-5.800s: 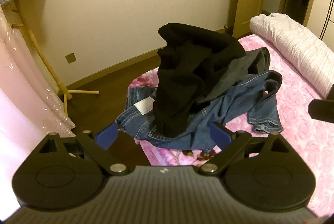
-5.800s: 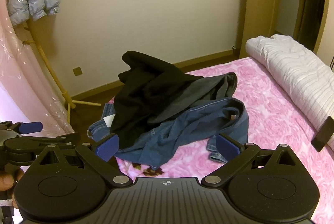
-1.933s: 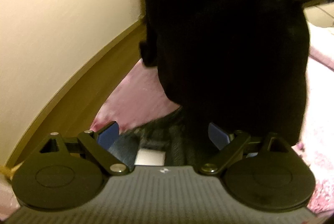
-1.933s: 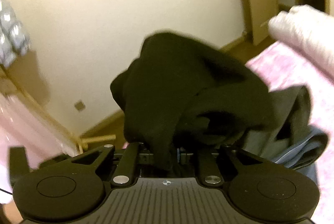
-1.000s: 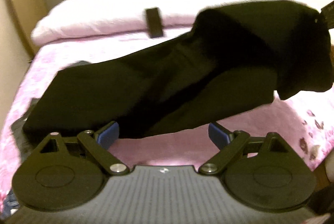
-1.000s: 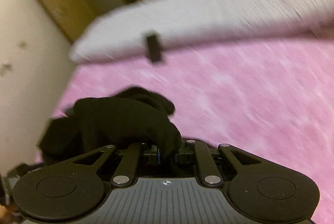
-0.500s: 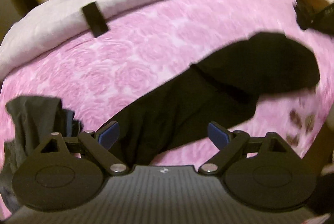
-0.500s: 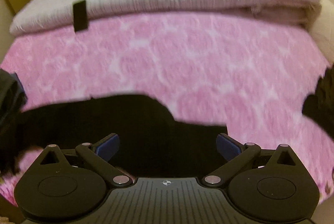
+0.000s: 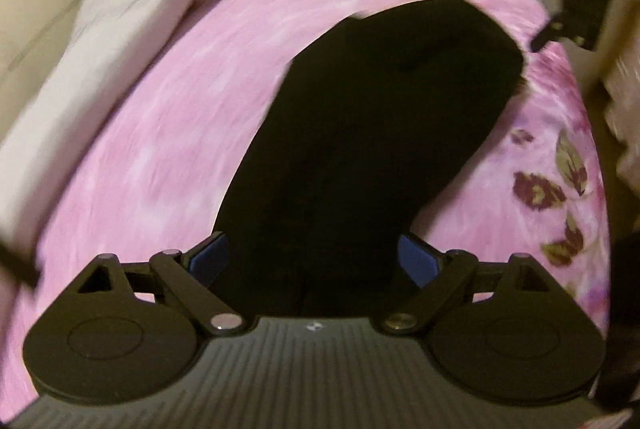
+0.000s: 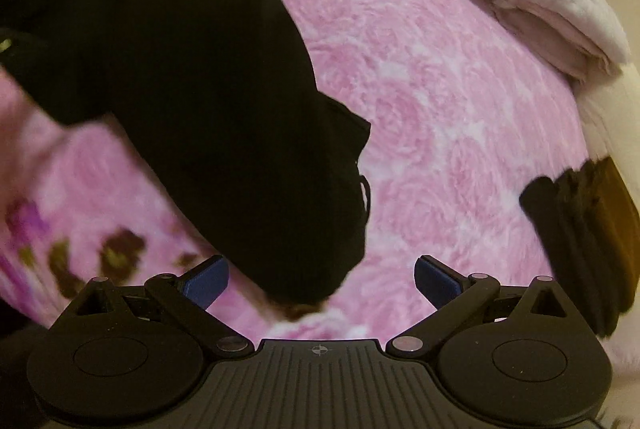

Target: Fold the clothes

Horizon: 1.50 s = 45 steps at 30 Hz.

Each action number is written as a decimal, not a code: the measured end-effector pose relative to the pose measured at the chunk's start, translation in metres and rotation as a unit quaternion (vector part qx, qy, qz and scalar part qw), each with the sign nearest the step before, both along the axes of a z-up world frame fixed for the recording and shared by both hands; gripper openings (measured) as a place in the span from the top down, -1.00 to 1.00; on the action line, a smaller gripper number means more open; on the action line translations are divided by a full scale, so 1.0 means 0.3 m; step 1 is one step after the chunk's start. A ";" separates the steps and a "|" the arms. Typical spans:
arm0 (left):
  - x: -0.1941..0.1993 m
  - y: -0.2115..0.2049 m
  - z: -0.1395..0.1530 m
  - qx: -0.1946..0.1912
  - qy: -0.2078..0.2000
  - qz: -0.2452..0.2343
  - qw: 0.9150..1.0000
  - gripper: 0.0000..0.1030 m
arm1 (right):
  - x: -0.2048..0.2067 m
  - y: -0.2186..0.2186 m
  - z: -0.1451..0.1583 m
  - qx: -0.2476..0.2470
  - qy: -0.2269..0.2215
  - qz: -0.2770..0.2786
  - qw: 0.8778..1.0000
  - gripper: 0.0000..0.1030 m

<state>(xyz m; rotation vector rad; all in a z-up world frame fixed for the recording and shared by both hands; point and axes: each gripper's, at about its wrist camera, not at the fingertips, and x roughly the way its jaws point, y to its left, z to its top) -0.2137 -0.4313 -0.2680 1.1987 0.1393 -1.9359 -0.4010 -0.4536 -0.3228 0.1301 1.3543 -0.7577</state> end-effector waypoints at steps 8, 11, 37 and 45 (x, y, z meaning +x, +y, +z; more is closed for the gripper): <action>-0.240 -0.136 -0.108 0.015 -0.089 -0.055 0.994 -0.64 | -0.084 -0.030 -0.174 -0.005 -0.052 0.162 0.985 -0.97; -0.279 -0.135 -0.091 0.029 -0.107 -0.035 0.993 -0.63 | -0.118 -0.054 -0.204 0.014 -0.085 0.189 0.978 -0.92; -0.335 -0.309 0.141 -0.042 0.045 -0.019 0.998 -0.64 | -0.232 -0.474 0.591 0.059 -0.149 0.027 0.987 0.66; -0.226 -0.444 0.108 -0.032 0.037 0.091 0.995 -0.63 | -0.088 -1.058 0.287 0.109 -0.172 -0.082 0.976 0.54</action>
